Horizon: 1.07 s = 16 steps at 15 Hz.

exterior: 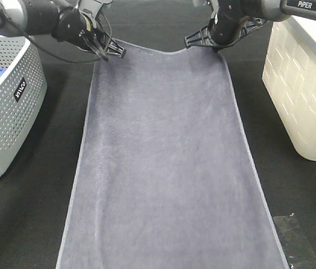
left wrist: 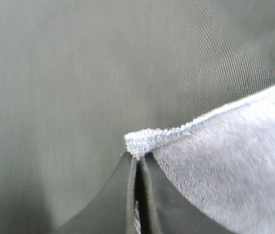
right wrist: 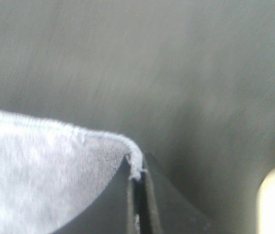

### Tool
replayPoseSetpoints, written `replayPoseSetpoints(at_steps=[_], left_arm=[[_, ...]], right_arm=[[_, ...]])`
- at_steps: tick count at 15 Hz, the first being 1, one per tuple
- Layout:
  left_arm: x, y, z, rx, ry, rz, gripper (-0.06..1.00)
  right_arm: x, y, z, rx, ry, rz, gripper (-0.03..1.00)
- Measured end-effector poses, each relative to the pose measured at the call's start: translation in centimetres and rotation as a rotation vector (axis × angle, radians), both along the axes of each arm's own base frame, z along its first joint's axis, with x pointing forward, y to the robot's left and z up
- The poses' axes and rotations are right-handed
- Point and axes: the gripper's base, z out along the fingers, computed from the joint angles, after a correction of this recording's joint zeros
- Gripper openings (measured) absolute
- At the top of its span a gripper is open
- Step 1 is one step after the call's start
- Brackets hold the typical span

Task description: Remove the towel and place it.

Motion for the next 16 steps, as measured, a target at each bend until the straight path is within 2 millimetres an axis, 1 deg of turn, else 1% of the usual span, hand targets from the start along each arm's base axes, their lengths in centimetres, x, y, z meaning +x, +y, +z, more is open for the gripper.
replayPoseSetpoints(at_steps=[2,4,5,6,7,8,12,16], left_arm=[[0.6,-0.1,-0.8,-0.01,-0.067,-0.048,0.0],[1.3,0.8,-1.7,-0.037,-0.117,-0.064,0.0],[1.7,1.3,-2.2,-0.056,-0.147,-0.072,0.0],[2.1,1.7,-2.7,-0.073,-0.173,-0.081,0.0],[2.3,2.0,-3.4,-0.092,-0.201,-0.094,0.0],[2.5,2.1,-3.7,-0.105,-0.223,-0.105,0.0],[3.5,1.5,-5.7,-0.149,-0.298,-0.15,0.0],[3.6,1.4,-8.9,-0.151,-0.271,-0.156,0.0]], right_arm=[[0.7,-0.7,0.5,0.018,-0.075,0.002,0.0],[1.3,-1.0,0.6,0.04,-0.125,0.015,0.0],[1.6,-1.1,0.4,0.051,-0.146,0.029,0.0],[1.8,-1.1,-0.3,0.057,-0.153,0.04,0.0],[2.2,-1.3,-1.6,0.065,-0.156,0.051,0.0],[2.5,-1.6,-2.2,0.07,-0.166,0.057,0.0],[3.4,-2.8,-4.4,0.072,-0.19,0.078,0.0],[3.7,-2.5,-7.1,0.045,-0.205,0.147,0.0]])
